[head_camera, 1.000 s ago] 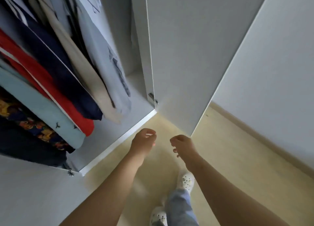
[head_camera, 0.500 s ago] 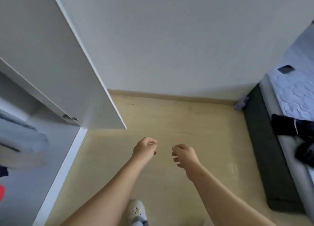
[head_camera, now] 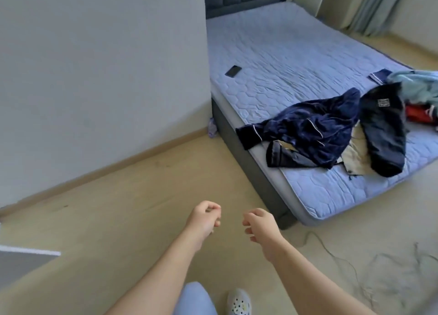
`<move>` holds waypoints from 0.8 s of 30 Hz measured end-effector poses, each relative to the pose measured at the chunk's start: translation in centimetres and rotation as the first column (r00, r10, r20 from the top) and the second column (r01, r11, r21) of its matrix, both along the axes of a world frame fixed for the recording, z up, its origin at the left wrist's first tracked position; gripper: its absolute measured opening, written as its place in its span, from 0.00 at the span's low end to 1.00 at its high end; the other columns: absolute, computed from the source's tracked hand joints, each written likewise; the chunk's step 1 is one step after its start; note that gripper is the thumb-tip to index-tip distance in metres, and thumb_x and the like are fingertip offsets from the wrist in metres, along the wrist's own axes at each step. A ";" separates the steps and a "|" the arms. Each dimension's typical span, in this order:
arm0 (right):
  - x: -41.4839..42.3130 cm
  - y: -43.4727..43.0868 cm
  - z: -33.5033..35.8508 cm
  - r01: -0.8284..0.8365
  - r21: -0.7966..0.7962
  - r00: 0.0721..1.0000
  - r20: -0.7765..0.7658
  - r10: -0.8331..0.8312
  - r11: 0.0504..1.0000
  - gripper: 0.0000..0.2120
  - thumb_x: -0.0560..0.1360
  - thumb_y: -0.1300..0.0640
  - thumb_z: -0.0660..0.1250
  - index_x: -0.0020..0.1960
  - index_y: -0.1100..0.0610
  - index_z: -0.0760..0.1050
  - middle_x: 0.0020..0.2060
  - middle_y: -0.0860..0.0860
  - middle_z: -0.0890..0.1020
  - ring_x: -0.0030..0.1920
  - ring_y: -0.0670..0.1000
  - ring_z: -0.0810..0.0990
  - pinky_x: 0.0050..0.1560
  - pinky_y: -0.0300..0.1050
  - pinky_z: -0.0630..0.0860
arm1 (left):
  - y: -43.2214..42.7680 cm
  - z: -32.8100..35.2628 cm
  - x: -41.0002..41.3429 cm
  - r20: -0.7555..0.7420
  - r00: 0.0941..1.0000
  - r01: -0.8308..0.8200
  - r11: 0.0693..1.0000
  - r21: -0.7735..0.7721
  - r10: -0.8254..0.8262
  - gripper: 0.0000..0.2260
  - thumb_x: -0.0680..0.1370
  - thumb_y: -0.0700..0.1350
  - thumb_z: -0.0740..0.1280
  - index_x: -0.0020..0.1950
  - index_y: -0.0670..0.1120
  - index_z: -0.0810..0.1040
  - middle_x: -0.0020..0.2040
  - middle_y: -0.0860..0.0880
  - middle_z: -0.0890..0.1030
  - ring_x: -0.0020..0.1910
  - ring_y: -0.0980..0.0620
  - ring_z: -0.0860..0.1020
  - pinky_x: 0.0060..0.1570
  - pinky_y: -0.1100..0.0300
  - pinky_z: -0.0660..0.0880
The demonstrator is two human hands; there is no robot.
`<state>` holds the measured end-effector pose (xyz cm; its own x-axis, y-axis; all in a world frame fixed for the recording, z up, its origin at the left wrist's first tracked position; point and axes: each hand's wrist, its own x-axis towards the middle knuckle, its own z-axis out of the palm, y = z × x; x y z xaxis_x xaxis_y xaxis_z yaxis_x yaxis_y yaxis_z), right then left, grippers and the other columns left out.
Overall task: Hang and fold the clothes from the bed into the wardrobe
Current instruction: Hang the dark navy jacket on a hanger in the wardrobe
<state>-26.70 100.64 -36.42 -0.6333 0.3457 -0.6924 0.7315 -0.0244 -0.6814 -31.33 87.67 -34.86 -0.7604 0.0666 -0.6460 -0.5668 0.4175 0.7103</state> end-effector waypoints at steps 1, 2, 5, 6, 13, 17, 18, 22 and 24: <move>0.2 1.9 -0.1 0.050 -0.006 0.999 0.008 -0.049 0.999 0.06 0.74 0.61 0.59 0.39 0.55 0.72 0.34 0.53 0.75 0.34 0.53 0.72 0.34 0.40 0.66 | 2.2 0.0 -0.5 0.004 0.999 0.042 0.999 0.004 -0.042 0.09 0.79 0.39 0.59 0.41 0.50 0.72 0.36 0.51 0.75 0.31 0.56 0.73 0.28 0.65 0.64; 0.3 3.2 -0.2 0.081 -0.011 0.997 0.017 -0.080 0.997 0.07 0.74 0.61 0.59 0.38 0.55 0.72 0.33 0.52 0.75 0.34 0.53 0.72 0.34 0.40 0.66 | 3.6 0.1 -1.0 0.007 0.997 0.073 0.997 0.005 -0.073 0.08 0.79 0.39 0.59 0.41 0.49 0.72 0.36 0.51 0.75 0.31 0.56 0.73 0.27 0.65 0.64; 0.0 7.0 -0.6 0.175 -0.023 0.984 0.032 -0.174 0.984 0.07 0.73 0.63 0.59 0.39 0.56 0.72 0.32 0.51 0.73 0.30 0.50 0.70 0.31 0.39 0.65 | 8.0 -0.1 -2.9 0.023 0.988 0.153 0.988 0.029 -0.154 0.09 0.79 0.39 0.59 0.41 0.49 0.72 0.36 0.51 0.75 0.31 0.56 0.73 0.28 0.65 0.64; -0.3 8.3 -0.8 0.203 -0.028 0.979 0.032 -0.202 0.979 0.07 0.73 0.64 0.59 0.40 0.56 0.73 0.31 0.51 0.73 0.29 0.50 0.69 0.30 0.38 0.64 | 9.4 -0.2 -3.6 0.034 0.984 0.171 0.984 0.040 -0.172 0.09 0.79 0.39 0.59 0.41 0.49 0.72 0.36 0.50 0.75 0.31 0.56 0.73 0.28 0.65 0.64; -6.3 16.4 -2.1 0.348 0.008 0.936 0.051 -0.348 0.938 0.06 0.74 0.61 0.61 0.41 0.55 0.74 0.34 0.51 0.77 0.33 0.50 0.73 0.35 0.40 0.68 | 18.0 -0.7 -10.5 0.046 0.955 0.290 0.955 0.060 -0.293 0.07 0.79 0.40 0.59 0.43 0.48 0.72 0.38 0.50 0.75 0.33 0.56 0.73 0.30 0.65 0.65; -10.9 20.5 -2.3 0.413 -0.024 0.910 0.052 -0.412 0.910 0.09 0.74 0.64 0.58 0.37 0.56 0.70 0.31 0.51 0.72 0.29 0.49 0.68 0.28 0.38 0.63 | 22.8 -0.9 -16.3 0.054 0.921 0.386 0.922 0.023 -0.387 0.06 0.79 0.40 0.57 0.46 0.46 0.72 0.38 0.50 0.74 0.33 0.56 0.72 0.31 0.65 0.66; -11.8 21.5 -2.4 0.443 -0.036 0.896 0.048 -0.441 0.896 0.09 0.75 0.63 0.58 0.38 0.56 0.70 0.32 0.52 0.72 0.29 0.49 0.67 0.27 0.39 0.62 | 24.1 -1.2 -17.6 0.053 0.909 0.413 0.911 0.017 -0.413 0.06 0.79 0.39 0.57 0.46 0.46 0.72 0.38 0.51 0.74 0.32 0.56 0.72 0.30 0.66 0.66; -13.8 25.4 -3.2 0.529 -0.027 0.848 0.062 -0.526 0.848 0.07 0.76 0.61 0.58 0.42 0.54 0.71 0.38 0.53 0.75 0.35 0.51 0.71 0.32 0.41 0.66 | 29.1 -2.4 -21.3 0.056 0.852 0.522 0.853 -0.014 -0.521 0.08 0.79 0.38 0.57 0.45 0.47 0.73 0.38 0.51 0.75 0.33 0.56 0.74 0.30 0.67 0.67; -14.0 27.4 -3.6 0.559 -0.027 0.827 0.084 -0.555 0.829 0.06 0.77 0.61 0.58 0.43 0.54 0.71 0.41 0.54 0.75 0.37 0.53 0.72 0.35 0.42 0.68 | 31.5 -2.7 -22.4 0.055 0.820 0.572 0.819 -0.038 -0.570 0.08 0.78 0.39 0.58 0.44 0.48 0.74 0.38 0.51 0.76 0.34 0.56 0.75 0.31 0.66 0.67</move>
